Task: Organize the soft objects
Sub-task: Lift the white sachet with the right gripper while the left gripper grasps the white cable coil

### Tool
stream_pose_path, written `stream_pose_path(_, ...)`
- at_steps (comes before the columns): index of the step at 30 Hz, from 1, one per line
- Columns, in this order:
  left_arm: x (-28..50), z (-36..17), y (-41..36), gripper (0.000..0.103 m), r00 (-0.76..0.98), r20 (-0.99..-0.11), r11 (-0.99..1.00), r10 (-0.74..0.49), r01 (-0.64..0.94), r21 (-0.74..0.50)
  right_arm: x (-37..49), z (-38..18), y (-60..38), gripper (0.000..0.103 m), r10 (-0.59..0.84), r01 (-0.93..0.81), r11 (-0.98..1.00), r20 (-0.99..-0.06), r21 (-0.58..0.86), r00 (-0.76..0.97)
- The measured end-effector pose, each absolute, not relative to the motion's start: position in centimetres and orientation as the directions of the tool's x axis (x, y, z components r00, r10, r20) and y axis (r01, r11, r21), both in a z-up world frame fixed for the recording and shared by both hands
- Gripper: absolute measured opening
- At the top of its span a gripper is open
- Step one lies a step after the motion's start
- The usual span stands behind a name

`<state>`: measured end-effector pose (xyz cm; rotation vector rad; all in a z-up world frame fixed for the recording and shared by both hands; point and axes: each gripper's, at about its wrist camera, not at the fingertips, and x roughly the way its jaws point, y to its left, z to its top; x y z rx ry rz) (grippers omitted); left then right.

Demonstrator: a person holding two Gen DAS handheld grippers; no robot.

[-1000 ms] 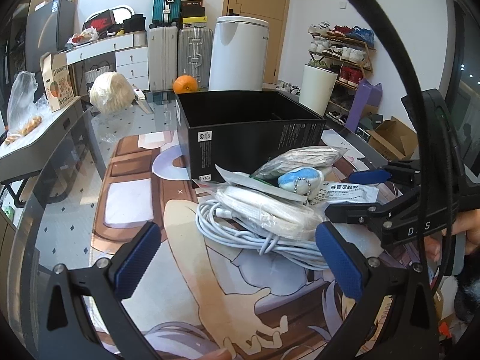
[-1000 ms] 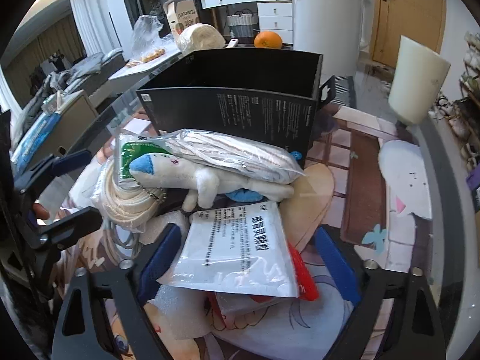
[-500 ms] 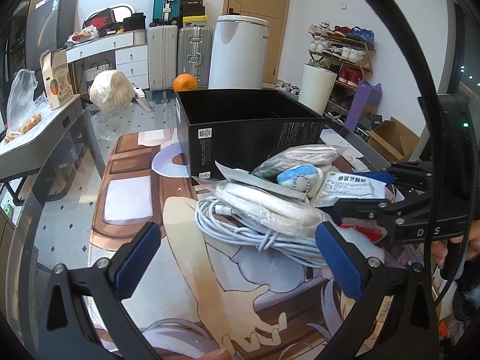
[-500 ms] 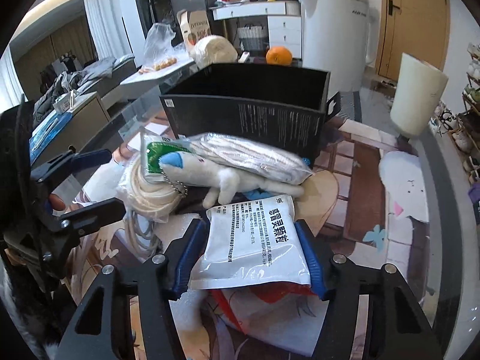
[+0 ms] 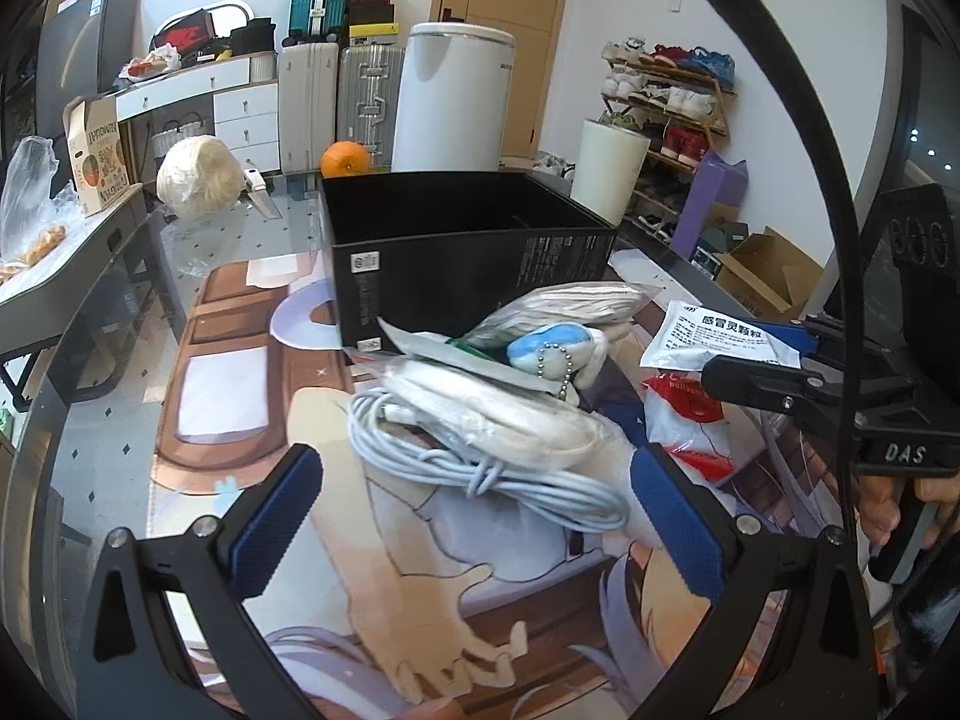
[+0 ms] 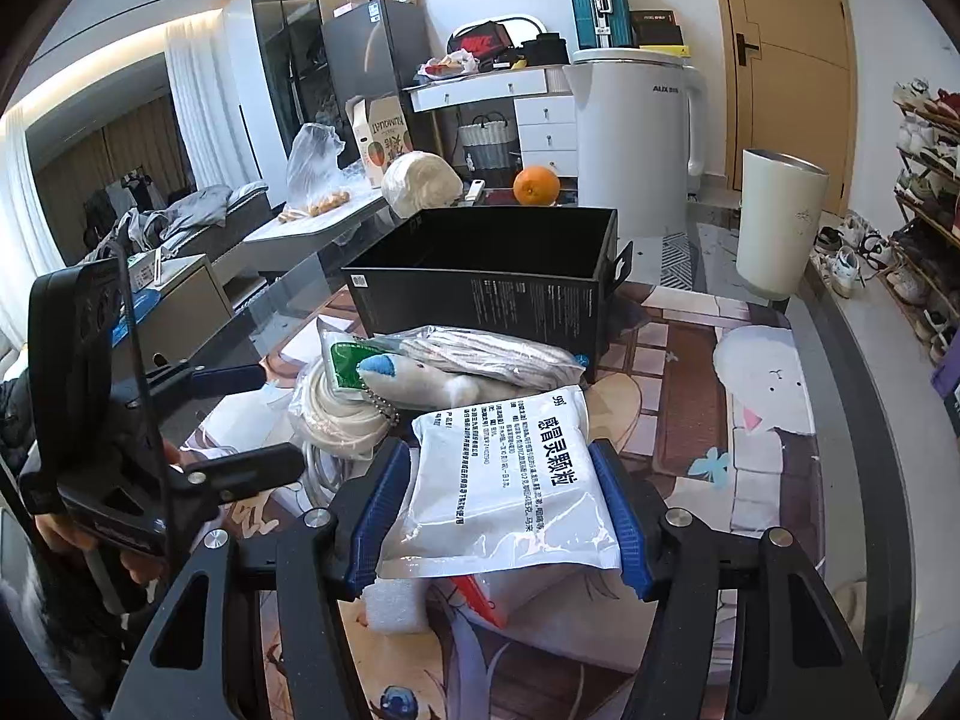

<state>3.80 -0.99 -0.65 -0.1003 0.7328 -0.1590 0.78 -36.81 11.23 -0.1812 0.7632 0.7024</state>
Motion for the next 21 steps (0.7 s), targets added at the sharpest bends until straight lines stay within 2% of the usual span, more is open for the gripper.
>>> stream_pose_path(3, 4.5, -1.3, -1.6, 0.103, 0.706, -0.692, 0.989, -0.149, 0.098, -0.113, 0.7, 11.2, -36.7, 0.062, 0.516, -0.644, 0.759, -0.691, 0.097, 0.505)
stream_pose_path(9, 3.1, -1.5, -0.1, 0.103, 0.695, -0.705, 0.99, -0.141, 0.087, -0.112, 1.2, 11.0, -36.5, 0.062, 0.519, -0.64, 0.76, -0.694, 0.108, 0.499)
stream_pose_path(14, 1.9, -2.1, 2.6, 0.103, 0.674, -0.738, 0.999, -0.024, -0.018, -0.048, 1.1, 11.1, -36.5, 0.062, 0.522, -0.642, 0.759, -0.69, 0.108, 0.501)
stream_pose_path(18, 2.2, -2.2, 4.5, 0.103, 0.66, -0.751, 0.989, -0.018, -0.097, -0.109, 1.1, 11.2, -36.5, 0.062, 0.526, -0.643, 0.758, -0.686, 0.111, 0.502)
stream_pose_path(21, 2.5, -2.1, 3.7, 0.103, 0.657, -0.752, 0.989, -0.05, -0.073, -0.13, 1.1, 11.2, -36.5, 0.062, 0.526, -0.643, 0.758, -0.686, 0.109, 0.503)
